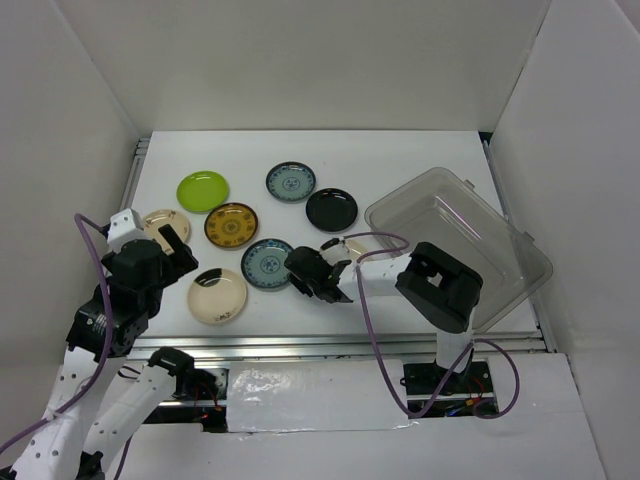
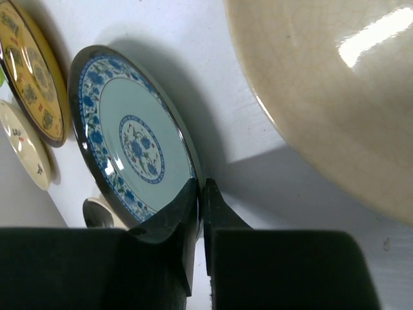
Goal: Place the plates into the plastic bin on the countertop
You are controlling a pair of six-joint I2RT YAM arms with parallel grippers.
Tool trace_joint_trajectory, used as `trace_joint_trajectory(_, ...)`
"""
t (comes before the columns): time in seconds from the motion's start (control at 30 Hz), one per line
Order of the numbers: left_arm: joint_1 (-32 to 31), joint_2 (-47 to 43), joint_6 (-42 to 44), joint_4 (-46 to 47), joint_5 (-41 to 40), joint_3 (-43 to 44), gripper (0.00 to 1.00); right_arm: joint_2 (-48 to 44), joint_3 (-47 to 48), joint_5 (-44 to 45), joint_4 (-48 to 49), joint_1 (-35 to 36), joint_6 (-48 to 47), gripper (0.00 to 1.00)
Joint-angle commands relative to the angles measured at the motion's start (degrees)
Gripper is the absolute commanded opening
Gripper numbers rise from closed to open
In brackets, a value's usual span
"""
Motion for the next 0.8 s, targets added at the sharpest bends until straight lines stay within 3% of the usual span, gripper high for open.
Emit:
trace_joint_trajectory(0.0,-0.2,-0.5,0.2,1.8,-0.5,0.7,0.99,-0.8,-0.9,0.5,-1.6,0.2,-0.2,0.04)
trace_joint_trajectory(0.03,-0.3,-0.5,0.3,1.8,-0.5,0.7,0.99,-1.5,-1.1,0.9,-1.8,0.3,-0.3,0.00)
trace_joint_trajectory(0.13,-0.3,-0.5,0.3,1.7,-0.4,0.7,0.99,-5.8,-2.3,1.3,-1.0,0.7,-1.1,0.00)
trace_joint_trajectory(0.33,-0.3,-0.2,0.5,2.0,-0.1,0.7,0.99,-19.9,-4.4,-0.3,3.5,-0.6,-11.8,0.00)
trace_joint_trajectory(0.47,-0.3,-0.2,0.7,2.2,0.1,0.6,0.99,-31.0,-6.3,0.6,-0.3,-3.9,-15.2,0.00)
trace_joint_trajectory(0.53,-0.3,-0.2,0.7,2.2,0.2,0.6,0.99,-38.2,-7.4,1.5,-6.6,-6.6,-16.3,0.00)
trace_joint_trajectory(0.63,-0.3,-0.2,0.8,2.3,0.6,0.6,0.99,-48.4,-10.9,0.5,-14.2,-15.6,-18.2,0.00)
trace_joint_trajectory(0.73,-0.2,-0.3,1.1,2.5,0.8,0.6,0.99,-59.5,-15.6,-2.1,-18.3,-30.1,-22.6,0.00)
trace_joint_trajectory(0.77,-0.2,-0.3,1.0,2.6,0.8,0.6,0.99,-61.9,-17.6,-3.2,-19.0,-38.1,-23.6,0.00)
